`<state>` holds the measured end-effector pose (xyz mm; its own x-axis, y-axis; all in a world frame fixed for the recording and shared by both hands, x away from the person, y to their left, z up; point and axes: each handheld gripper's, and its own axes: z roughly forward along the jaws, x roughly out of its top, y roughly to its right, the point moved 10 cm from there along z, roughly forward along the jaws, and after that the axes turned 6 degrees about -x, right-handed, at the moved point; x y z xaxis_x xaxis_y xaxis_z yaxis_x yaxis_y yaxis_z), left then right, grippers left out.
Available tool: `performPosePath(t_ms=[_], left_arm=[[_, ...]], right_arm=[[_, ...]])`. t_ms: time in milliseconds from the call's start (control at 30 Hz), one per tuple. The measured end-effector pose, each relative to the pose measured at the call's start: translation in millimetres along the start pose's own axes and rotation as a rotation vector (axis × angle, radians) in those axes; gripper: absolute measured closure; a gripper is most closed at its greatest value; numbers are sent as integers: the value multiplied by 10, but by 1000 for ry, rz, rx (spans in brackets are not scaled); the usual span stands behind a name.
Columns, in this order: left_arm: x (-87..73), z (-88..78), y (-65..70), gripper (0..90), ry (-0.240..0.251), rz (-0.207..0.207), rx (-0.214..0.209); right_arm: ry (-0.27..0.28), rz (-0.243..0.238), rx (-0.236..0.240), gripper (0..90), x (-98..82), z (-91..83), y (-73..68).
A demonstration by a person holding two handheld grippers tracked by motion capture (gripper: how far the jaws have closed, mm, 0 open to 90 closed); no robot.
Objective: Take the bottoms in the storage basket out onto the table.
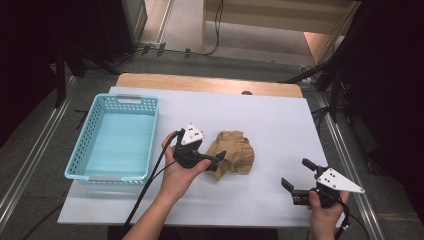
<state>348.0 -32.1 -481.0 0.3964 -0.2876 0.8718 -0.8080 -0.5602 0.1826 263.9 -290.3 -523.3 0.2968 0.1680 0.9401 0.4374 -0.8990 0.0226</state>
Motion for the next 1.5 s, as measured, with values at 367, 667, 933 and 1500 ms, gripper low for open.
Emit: performPosePath(t_ms=[367, 667, 933, 1500], left_arm=[[-1, -287, -74, 0, 35, 1, 26], [2, -474, -110, 0, 55, 8, 39], [-51, -685, -201, 0, 60, 13, 65], [-196, -1137, -434, 0, 95, -21, 125]], right_arm=[[-8, -2, -1, 0, -19, 21, -8], [-8, -2, -1, 0, -21, 20, -7], [-9, -2, -1, 0, -23, 25, -8], [-15, -1, -5, 0, -45, 39, -12]])
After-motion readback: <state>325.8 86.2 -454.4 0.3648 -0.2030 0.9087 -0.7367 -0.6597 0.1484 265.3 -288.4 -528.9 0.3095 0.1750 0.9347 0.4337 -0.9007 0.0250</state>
